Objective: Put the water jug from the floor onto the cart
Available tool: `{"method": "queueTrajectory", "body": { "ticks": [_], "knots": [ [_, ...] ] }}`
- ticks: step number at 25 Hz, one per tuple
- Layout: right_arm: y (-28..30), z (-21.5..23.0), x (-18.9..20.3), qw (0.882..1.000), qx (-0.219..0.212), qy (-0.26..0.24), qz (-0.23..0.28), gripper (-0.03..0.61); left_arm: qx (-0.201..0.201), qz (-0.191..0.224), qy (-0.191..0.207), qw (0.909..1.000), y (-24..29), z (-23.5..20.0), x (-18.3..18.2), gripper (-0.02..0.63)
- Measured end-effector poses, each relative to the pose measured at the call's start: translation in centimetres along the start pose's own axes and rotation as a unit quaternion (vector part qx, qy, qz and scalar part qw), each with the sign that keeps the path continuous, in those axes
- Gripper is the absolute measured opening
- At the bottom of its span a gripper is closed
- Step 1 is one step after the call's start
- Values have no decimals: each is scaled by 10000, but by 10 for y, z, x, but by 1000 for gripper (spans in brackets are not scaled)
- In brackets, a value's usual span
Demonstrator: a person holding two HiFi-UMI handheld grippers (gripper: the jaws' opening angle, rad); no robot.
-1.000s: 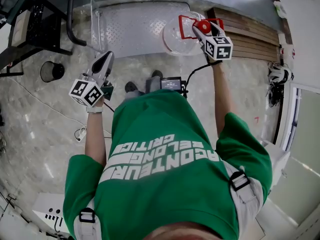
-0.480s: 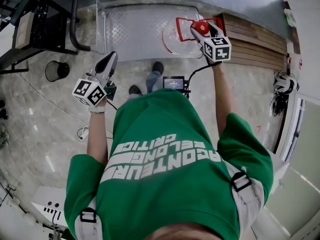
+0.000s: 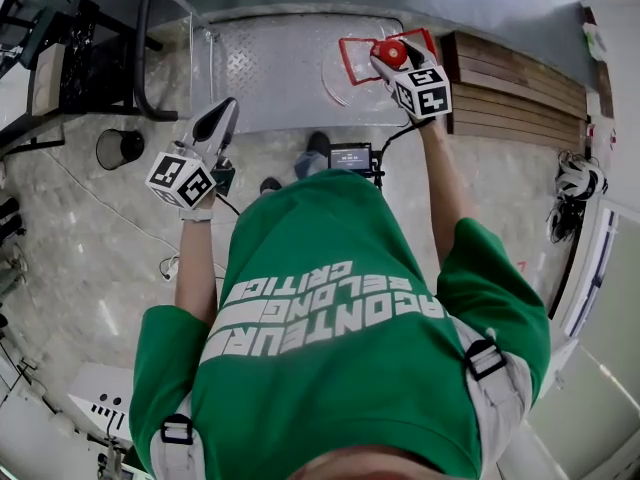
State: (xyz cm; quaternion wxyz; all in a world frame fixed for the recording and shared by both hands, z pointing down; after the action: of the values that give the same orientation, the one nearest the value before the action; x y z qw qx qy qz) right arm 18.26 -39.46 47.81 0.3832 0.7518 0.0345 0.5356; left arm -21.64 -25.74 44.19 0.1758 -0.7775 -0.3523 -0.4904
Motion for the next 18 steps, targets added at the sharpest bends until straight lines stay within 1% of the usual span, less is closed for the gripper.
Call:
{"method": "queueTrajectory", "body": {
  "ticks": [10, 18],
  "knots": [
    [54, 35, -3, 9984, -424, -336, -155, 298, -282, -97, -5, 9996, 53, -5, -7, 14],
    [92, 47, 0, 9945, -823, -600, -248, 298, -504, -97, -107, 9986, 81, 3, 6, 15]
  ]
}}
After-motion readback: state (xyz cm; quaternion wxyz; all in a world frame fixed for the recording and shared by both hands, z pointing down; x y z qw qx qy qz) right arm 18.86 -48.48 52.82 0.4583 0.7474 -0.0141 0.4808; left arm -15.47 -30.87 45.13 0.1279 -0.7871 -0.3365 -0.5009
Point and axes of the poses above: the fingertips, and each gripper's own axes: y forward along the fingers, z to its right, x out of its underside, the point moved 10 cm from there along -y, backward along the fingers, and after that the axes turned 4 degrees about x, right-handed, at the moved point
